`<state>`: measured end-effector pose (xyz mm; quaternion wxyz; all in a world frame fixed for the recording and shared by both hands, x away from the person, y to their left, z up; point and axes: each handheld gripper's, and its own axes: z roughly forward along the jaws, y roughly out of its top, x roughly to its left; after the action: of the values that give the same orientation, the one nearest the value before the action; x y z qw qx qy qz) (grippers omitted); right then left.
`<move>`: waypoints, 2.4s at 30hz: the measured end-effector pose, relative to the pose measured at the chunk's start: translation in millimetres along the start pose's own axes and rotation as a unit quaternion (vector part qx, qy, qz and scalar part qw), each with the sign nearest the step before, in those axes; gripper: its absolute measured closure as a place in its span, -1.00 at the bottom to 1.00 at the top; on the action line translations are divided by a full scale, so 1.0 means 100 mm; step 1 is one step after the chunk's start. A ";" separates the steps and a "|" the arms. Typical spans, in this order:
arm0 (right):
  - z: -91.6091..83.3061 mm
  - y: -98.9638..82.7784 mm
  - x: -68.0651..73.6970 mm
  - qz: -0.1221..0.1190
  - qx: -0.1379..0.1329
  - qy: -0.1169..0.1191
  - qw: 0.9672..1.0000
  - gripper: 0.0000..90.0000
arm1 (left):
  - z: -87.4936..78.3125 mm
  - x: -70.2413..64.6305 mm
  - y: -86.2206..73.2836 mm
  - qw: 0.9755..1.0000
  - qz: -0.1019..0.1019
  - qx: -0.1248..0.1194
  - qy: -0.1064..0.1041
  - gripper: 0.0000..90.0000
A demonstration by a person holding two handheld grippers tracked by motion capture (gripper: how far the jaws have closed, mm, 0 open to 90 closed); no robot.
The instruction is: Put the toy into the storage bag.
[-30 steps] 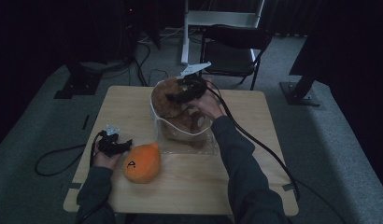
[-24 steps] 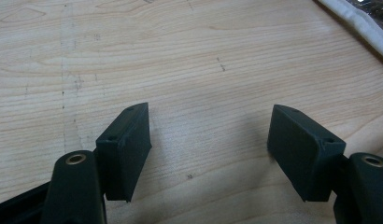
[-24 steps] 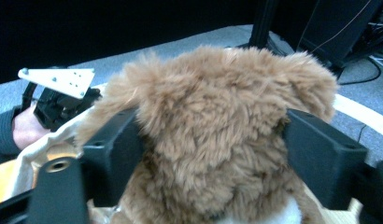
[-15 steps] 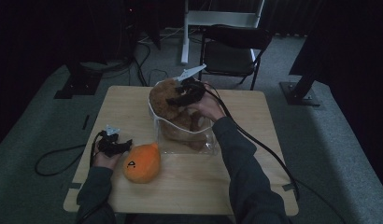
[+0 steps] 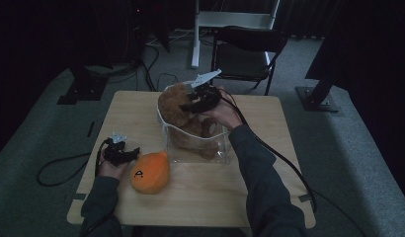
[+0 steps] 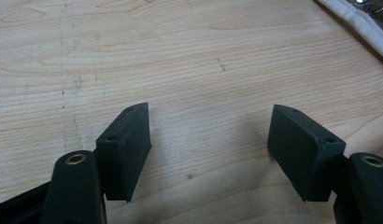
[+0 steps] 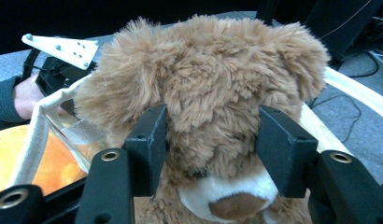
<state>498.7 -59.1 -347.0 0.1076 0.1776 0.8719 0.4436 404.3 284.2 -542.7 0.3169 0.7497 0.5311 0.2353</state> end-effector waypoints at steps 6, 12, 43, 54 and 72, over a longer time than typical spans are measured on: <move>-0.10 0.00 -0.01 -0.002 -0.009 -0.013 1.000 0.08 | 0.00 0.00 0.00 1.000 0.000 0.000 0.000 -0.32; -0.18 -0.01 -0.01 -0.008 -0.012 -0.022 1.000 0.11 | 0.00 0.00 0.00 1.000 0.000 0.000 0.000 -0.32; -0.72 -0.19 -0.16 0.019 -0.050 -0.099 0.994 0.06 | 0.00 0.00 0.00 1.000 0.000 0.000 0.000 -0.32; -0.85 -0.32 -0.13 0.023 -0.056 -0.105 0.993 0.04 | 0.00 0.00 0.00 1.000 0.000 0.000 0.000 -0.32; -0.89 -0.53 0.26 0.005 -0.071 -0.064 0.995 0.02 | 0.00 0.00 0.00 1.000 0.000 0.001 0.000 -0.32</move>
<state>433.0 -142.9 -338.7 0.1730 0.2019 0.8287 0.4925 404.3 284.2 -542.6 0.3160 0.7501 0.5314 0.2347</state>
